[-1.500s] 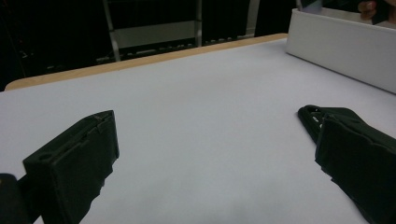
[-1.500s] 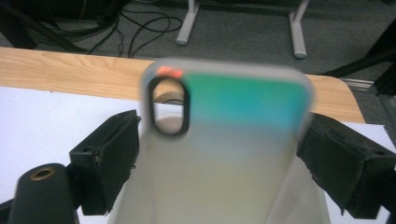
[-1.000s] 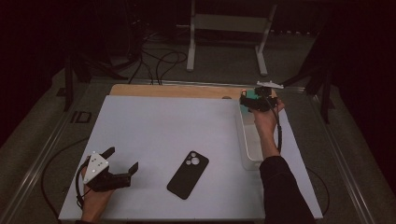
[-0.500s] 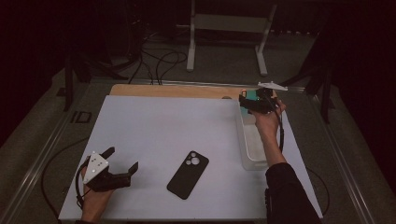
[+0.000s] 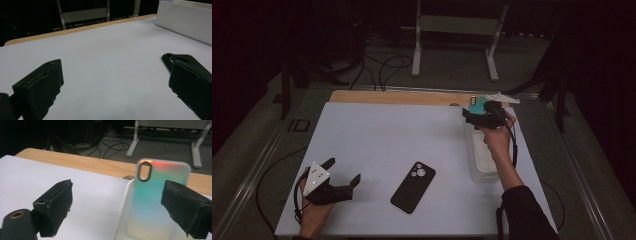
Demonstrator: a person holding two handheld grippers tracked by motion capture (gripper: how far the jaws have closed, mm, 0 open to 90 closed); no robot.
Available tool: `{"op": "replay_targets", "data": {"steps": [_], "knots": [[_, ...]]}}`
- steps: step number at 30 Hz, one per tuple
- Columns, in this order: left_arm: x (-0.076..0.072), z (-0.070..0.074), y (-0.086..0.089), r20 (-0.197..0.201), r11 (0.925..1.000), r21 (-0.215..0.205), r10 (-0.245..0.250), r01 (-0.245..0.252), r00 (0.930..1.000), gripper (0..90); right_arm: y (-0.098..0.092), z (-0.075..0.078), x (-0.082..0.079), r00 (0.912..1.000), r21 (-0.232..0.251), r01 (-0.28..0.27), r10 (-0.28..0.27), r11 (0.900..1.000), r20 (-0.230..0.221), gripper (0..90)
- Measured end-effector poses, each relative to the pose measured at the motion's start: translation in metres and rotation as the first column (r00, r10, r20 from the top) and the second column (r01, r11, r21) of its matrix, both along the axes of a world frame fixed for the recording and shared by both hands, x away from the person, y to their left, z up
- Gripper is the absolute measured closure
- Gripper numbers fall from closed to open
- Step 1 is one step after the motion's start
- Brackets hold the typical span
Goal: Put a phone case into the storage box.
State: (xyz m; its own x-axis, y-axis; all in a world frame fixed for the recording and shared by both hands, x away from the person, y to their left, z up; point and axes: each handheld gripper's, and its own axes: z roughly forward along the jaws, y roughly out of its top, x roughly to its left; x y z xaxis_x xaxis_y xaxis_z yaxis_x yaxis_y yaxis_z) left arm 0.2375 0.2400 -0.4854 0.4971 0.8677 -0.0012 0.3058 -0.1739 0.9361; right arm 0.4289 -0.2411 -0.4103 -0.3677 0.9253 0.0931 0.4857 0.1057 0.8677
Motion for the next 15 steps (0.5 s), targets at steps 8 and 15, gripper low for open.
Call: {"op": "replay_targets", "data": {"steps": [8, 15], "knots": [[0.002, 0.001, -0.001, -0.016, 1.0, 0.005, 0.001, -0.001, 0.9999, 0.3, 0.001, 0.005, -0.025, 0.9975, 0.03, -0.068, 0.067, 0.997, 0.021, 10.4], [0.004, 0.003, -0.002, -0.047, 0.9999, -0.005, -0.01, 0.01, 0.9988, 0.3, -0.004, 0.005, -0.049, 0.9942, 0.065, -0.105, 0.103, 0.992, 0.033, 10.5]]}}
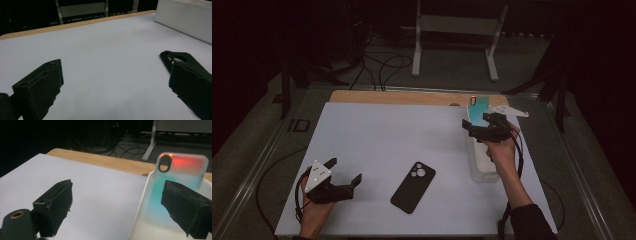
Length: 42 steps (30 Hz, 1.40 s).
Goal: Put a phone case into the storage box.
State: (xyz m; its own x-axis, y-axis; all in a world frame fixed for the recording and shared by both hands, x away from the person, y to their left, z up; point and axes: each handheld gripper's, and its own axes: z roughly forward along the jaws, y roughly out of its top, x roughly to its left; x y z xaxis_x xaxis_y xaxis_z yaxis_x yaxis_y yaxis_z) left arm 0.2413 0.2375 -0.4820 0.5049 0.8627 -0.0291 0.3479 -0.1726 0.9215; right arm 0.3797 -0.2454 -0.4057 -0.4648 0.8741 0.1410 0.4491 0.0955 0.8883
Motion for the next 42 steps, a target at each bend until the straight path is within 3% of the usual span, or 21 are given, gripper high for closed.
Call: {"op": "replay_targets", "data": {"steps": [8, 16, 25, 27, 29, 33, 38, 42], "knots": [[0.002, 0.006, -0.006, -0.015, 0.9998, -0.008, -0.021, 0.02, 0.9997, 0.3, -0.002, -0.008, -0.035, 0.9983, -0.061, -0.023, 0.026, 0.998, 0.053, 10.6], [0.001, 0.014, -0.022, -0.038, 0.9981, 0.022, -0.057, 0.058, 0.9976, 0.2, 0.0, -0.019, -0.058, 0.9956, -0.086, -0.026, 0.033, 0.996, 0.088, 10.6], [0.001, 0.016, -0.043, -0.055, 0.9935, 0.035, -0.106, 0.108, 0.9928, 0.3, -0.002, -0.034, -0.071, 0.9965, -0.033, -0.009, 0.012, 0.999, 0.083, 10.6], [0.001, 0.016, -0.049, -0.059, 0.9909, 0.037, -0.127, 0.129, 0.9902, 0.3, -0.003, -0.035, -0.071, 0.9968, -0.04, -0.007, 0.01, 0.999, 0.08, 10.6], [0.001, 0.016, -0.055, -0.058, 0.9887, 0.032, -0.144, 0.146, 0.9879, 0.3, -0.005, -0.033, -0.073, 0.9965, -0.007, -0.003, 0.004, 1.0, 0.083, 10.6], [0.0, 0.015, -0.067, -0.058, 0.9834, 0.023, -0.178, 0.18, 0.9822, 0.3, -0.007, -0.032, -0.076, 0.9964, 0.002, -0.002, 0.002, 1.0, 0.085, 10.7], [0.0, 0.014, -0.085, -0.079, 0.9705, 0.051, -0.231, 0.236, 0.9697, 1.8, -0.008, -0.038, -0.078, 0.9971, 0.004, -0.002, 0.001, 1.0, 0.076, 11.2], [0.001, 0.012, -0.1, -0.091, 0.9598, 0.05, -0.271, 0.276, 0.9582, 5.0, -0.009, -0.043, -0.078, 0.9981, 0.007, 0.005, -0.005, 1.0, 0.061, 11.2]]}}
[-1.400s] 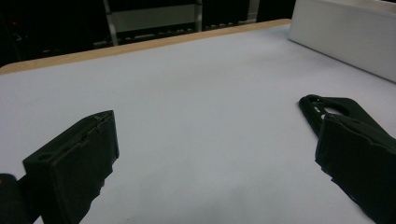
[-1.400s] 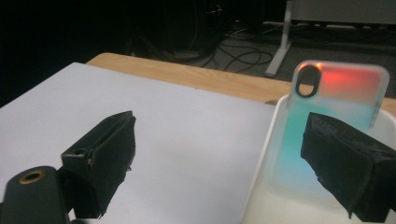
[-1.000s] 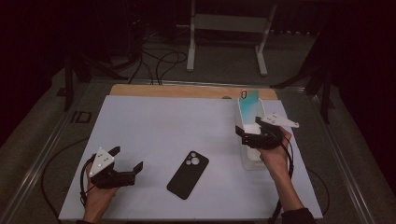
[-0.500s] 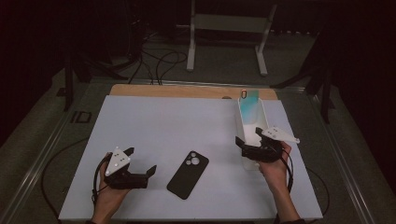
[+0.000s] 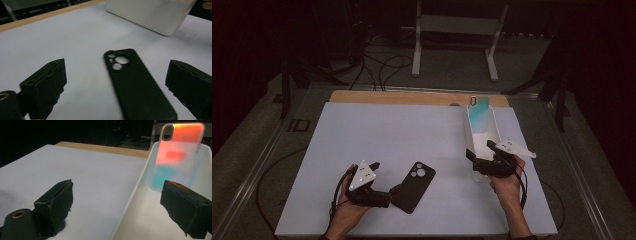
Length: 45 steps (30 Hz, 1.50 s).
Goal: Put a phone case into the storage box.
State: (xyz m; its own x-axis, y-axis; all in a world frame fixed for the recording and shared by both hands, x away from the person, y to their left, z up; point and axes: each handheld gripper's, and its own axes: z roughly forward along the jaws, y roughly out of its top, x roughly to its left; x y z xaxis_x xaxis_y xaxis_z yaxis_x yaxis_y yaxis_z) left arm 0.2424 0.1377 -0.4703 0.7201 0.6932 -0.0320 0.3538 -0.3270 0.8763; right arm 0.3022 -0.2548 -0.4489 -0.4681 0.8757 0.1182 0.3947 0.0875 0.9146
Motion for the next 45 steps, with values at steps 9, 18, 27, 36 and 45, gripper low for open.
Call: {"op": "replay_targets", "data": {"steps": [9, 18, 27, 36, 45], "knots": [[-0.004, -0.009, -0.03, -0.006, 0.9981, 0.019, -0.058, 0.058, 0.9983, 26.4, -0.001, 0.0, -0.003, 1.0, 0.007, 0.0, 0.0, 1.0, 0.006, 11.2], [-0.011, -0.026, -0.056, -0.08, 0.9815, 0.034, -0.185, 0.189, 0.9794, 61.6, 0.0, -0.003, -0.004, 0.9997, -0.005, -0.005, 0.005, 1.0, 0.025, 11.3], [-0.017, -0.038, -0.08, -0.152, 0.9584, 0.054, -0.27, 0.28, 0.9508, 88.1, 0.001, -0.003, -0.006, 0.9989, -0.005, -0.022, 0.022, 1.0, 0.042, 11.3], [-0.019, -0.052, -0.093, -0.203, 0.9487, 0.166, -0.234, 0.269, 0.9507, 90.0, 0.004, -0.002, -0.009, 0.9979, -0.012, -0.037, 0.038, 0.999, 0.053, 11.4], [-0.007, -0.05, -0.067, -0.22, 0.9686, 0.201, -0.102, 0.147, 0.9702, 90.0, 0.002, 0.001, -0.011, 0.9975, -0.005, -0.037, 0.038, 0.999, 0.059, 11.4]]}}
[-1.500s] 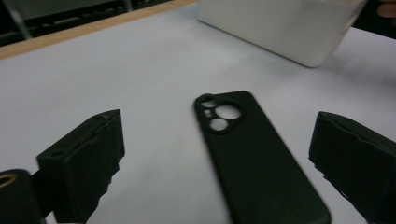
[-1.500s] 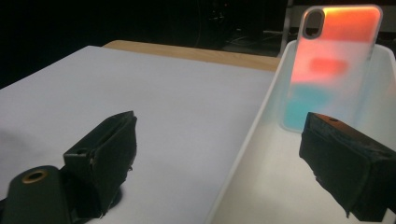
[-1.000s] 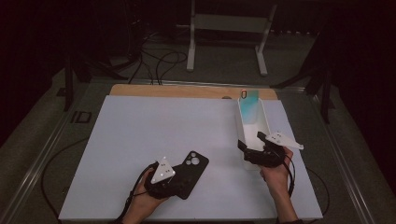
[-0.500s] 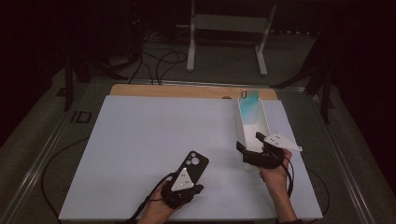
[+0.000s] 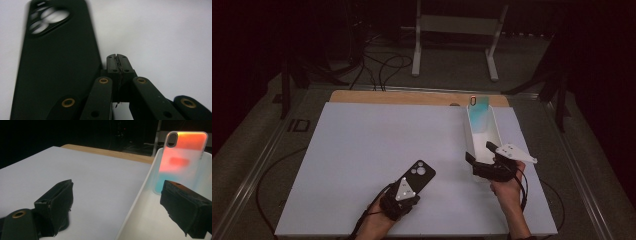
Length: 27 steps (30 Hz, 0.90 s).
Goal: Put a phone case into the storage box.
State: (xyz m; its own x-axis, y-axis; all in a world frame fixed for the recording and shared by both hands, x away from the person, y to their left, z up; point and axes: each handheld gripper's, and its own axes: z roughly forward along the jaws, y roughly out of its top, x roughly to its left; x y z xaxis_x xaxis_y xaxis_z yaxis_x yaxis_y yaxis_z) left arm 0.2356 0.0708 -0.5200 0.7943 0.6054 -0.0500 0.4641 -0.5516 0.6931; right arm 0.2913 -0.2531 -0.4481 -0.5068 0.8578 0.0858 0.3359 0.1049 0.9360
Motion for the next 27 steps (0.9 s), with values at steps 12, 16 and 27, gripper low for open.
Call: {"op": "replay_targets", "data": {"steps": [12, 16, 27], "knots": [[0.007, 0.004, 0.015, -0.007, 0.9973, -0.036, 0.063, -0.063, 0.998, 89.9, 0.001, 0.001, 0.0, 0.9993, 0.016, -0.038, 0.038, 0.999, 0.002, 13.9], [0.005, 0.022, 0.03, 0.047, 0.9911, -0.105, 0.087, -0.082, 0.9951, 88.0, -0.001, 0.001, 0.0, 0.999, 0.023, -0.046, 0.045, 0.999, 0.006, 13.9], [0.004, 0.065, 0.122, 0.228, 0.9385, -0.311, 0.227, -0.15, 0.9469, 46.6, 0.002, -0.001, -0.003, 0.9977, 0.014, -0.067, 0.067, 0.998, 0.012, 13.6]]}}
